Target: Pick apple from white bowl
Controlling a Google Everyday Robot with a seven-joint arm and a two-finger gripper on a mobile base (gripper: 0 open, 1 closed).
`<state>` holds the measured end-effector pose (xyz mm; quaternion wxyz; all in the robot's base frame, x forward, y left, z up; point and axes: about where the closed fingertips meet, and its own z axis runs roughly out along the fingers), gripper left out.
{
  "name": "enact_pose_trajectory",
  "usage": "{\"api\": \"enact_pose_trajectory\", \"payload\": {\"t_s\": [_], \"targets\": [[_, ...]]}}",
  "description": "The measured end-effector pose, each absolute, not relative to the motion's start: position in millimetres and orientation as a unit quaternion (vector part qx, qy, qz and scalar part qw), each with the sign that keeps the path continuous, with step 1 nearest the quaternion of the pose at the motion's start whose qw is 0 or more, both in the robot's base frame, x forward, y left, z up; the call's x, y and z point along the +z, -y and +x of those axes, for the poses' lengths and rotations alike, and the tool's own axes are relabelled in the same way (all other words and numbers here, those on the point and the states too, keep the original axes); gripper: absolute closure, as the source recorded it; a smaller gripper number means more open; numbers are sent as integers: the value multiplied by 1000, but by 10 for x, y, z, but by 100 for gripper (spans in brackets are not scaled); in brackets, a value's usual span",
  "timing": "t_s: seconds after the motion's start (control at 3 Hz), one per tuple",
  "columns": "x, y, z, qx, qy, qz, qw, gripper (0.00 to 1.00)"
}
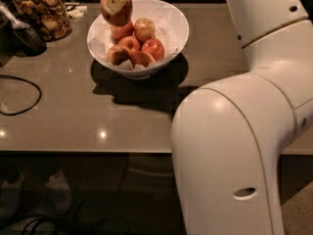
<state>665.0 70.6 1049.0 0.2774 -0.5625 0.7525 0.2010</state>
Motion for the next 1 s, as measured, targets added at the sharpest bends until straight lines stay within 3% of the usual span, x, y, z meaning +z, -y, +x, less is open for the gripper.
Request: {"api": "enact_pose_trajectory", "payload": {"t_s": [0.67, 1.0], "targets": [[10551, -328, 6265, 236, -758, -541, 278, 100], [10520, -364, 6293, 237, -758, -539, 279, 100]]}}
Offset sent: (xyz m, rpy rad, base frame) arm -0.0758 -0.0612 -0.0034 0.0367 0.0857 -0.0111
